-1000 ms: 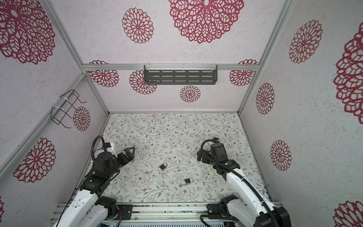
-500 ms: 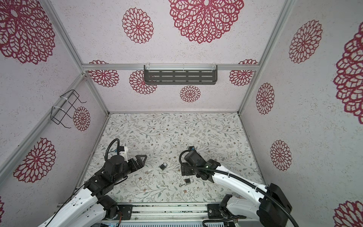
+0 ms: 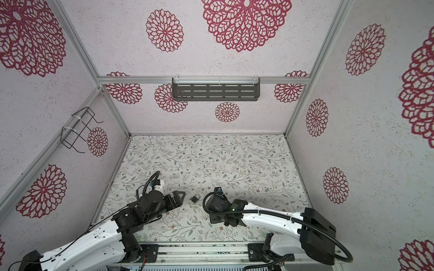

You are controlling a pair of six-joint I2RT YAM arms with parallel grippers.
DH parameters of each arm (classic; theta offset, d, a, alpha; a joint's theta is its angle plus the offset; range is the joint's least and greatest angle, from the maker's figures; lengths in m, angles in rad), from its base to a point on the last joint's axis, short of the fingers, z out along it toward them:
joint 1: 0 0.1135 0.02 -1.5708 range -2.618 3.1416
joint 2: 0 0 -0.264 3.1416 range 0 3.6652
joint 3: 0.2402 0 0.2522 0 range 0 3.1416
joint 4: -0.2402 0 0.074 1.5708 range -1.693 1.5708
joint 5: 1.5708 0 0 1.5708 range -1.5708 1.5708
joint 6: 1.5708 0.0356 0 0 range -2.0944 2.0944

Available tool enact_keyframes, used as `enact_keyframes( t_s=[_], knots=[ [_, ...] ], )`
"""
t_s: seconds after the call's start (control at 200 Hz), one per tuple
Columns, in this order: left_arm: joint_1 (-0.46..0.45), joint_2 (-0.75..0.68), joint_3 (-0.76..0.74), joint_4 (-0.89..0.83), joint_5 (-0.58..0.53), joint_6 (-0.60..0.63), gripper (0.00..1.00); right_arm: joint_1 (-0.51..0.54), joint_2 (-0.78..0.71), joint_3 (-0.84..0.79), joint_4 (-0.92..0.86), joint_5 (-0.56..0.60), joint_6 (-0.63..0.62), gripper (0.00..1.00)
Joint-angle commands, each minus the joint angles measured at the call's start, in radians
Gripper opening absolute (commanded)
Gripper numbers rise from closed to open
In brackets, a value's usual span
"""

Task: Unlock with the key
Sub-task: 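Lower both grippers toward the padlocks and keys on the table, then grasp the silver key ring beside the nearer padlock with the right gripper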

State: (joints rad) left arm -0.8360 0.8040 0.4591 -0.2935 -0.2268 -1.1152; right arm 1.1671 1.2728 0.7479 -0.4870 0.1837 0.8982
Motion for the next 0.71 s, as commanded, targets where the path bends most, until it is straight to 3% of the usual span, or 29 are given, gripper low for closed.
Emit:
enact_keyframes(
  t_s=[0.0, 0.18, 0.7],
  knots=[
    [-0.029, 0.009, 0.000, 0.054, -0.057, -0.060, 1.00, 0.025, 0.007, -0.016, 0.032, 0.021, 0.064, 0.54],
    [-0.050, 0.029, 0.008, 0.062, -0.059, -0.071, 1.00, 0.031, 0.056, -0.022, 0.056, 0.007, 0.082, 0.44],
    [-0.062, 0.108, 0.029, 0.089, -0.032, -0.068, 1.00, 0.084, 0.139, -0.037, 0.082, 0.028, 0.079, 0.34]
  ],
)
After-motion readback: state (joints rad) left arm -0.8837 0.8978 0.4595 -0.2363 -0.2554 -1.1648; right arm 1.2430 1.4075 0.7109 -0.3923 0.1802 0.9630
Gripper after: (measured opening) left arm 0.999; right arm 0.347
